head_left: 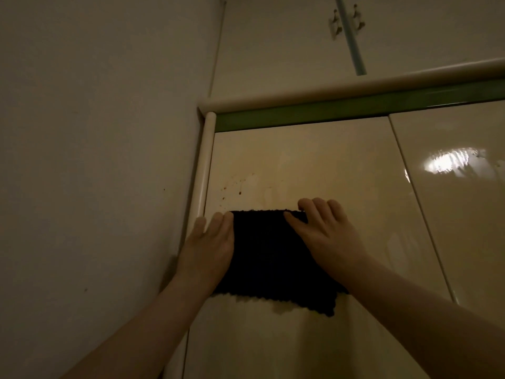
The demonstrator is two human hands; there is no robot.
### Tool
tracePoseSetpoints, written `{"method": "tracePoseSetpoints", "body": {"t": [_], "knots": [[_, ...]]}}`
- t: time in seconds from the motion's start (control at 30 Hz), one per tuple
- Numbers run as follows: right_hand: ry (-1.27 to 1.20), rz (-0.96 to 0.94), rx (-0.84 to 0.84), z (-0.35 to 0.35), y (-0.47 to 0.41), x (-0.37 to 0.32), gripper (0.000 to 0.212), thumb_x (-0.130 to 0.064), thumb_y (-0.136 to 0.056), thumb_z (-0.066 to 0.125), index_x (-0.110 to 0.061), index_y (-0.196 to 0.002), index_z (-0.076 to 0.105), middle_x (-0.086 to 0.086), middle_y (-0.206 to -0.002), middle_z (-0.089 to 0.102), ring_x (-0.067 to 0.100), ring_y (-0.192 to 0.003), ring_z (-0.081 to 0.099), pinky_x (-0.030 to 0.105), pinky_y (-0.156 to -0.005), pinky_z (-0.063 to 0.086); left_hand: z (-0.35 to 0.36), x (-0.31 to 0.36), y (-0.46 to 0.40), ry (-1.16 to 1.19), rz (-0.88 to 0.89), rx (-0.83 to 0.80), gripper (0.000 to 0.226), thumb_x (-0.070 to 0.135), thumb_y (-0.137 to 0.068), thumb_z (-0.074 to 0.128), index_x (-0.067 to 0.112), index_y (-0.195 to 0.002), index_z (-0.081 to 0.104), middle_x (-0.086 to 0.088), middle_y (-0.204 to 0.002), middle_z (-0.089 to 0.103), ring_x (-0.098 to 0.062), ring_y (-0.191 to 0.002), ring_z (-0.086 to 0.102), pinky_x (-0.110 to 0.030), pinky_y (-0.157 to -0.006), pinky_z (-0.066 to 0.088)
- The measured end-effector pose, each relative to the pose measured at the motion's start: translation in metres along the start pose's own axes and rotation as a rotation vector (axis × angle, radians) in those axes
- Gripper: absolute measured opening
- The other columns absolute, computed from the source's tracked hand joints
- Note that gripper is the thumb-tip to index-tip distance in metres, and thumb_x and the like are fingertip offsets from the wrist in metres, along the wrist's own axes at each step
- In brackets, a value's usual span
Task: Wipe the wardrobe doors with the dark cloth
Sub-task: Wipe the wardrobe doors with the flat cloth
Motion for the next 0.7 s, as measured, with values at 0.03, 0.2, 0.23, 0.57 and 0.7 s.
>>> {"method": "tracePoseSetpoints", "body": {"t": [0.03,0.2,0.23,0.57,0.7], "knots": [[0.049,0.008,-0.01,-0.003,0.0,-0.005,0.037,-0.018,-0.084,0.052,-0.007,-0.117,0.063,0.013,-0.109,0.056,0.031,-0.093,0.046,0.041,-0.086,0.034,-0.006,0.004,0.002,-0.093,0.026,-0.092,0.057,0.019,-0.066,0.074,0.003,-0.119,0.061,-0.016,-0.121,0.055,-0.031,-0.11,0.036,-0.044,-0.088,0.027],[0.166,0.077,-0.334,-0.009,0.008,-0.036,0.04,-0.017,-0.083,0.043,-0.006,-0.116,0.064,0.011,-0.118,0.054,0.028,-0.099,0.039,0.037,-0.08,0.026,-0.017,0.023,-0.009,-0.218,-0.033,-0.359,0.064,0.029,-0.1,0.032,-0.01,-0.147,0.011,-0.028,-0.147,0.027,-0.04,-0.133,0.028,-0.043,-0.109,0.023],[0.165,0.13,-0.397,-0.013,0.008,-0.042,0.042,-0.018,-0.084,0.042,-0.006,-0.118,0.063,0.012,-0.121,0.054,0.03,-0.104,0.037,0.038,-0.085,0.026,-0.02,0.024,-0.009,-0.142,-0.087,-0.382,0.07,0.033,-0.101,0.03,-0.009,-0.148,-0.002,-0.031,-0.153,0.017,-0.04,-0.138,0.024,-0.043,-0.112,0.02],[0.093,0.294,-0.705,-0.034,0.009,-0.07,0.064,-0.031,-0.103,0.01,0.014,-0.138,-0.019,0.034,-0.154,-0.016,0.045,-0.144,-0.011,0.051,-0.117,-0.003,-0.016,0.038,-0.008,0.464,-0.428,-0.318,0.074,0.043,-0.1,0.018,-0.003,-0.148,-0.013,-0.02,-0.159,-0.016,-0.031,-0.147,-0.011,-0.039,-0.118,-0.008],[-0.078,0.49,-0.679,-0.026,0.015,-0.081,0.069,-0.036,-0.101,0.01,0.014,-0.14,-0.017,0.038,-0.153,-0.01,0.046,-0.145,-0.007,0.051,-0.117,-0.001,-0.003,0.042,-0.003,0.681,-0.464,-0.189,0.072,0.04,-0.101,0.022,0.003,-0.149,-0.018,-0.009,-0.159,-0.022,-0.021,-0.147,-0.017,-0.032,-0.117,-0.01]]}}
Point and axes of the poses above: each hand's wrist, its own y-axis away from the middle knuckle, its own z-axis out of the palm, x = y × z, the point moved 3 cm from there along -y, towards the middle knuckle
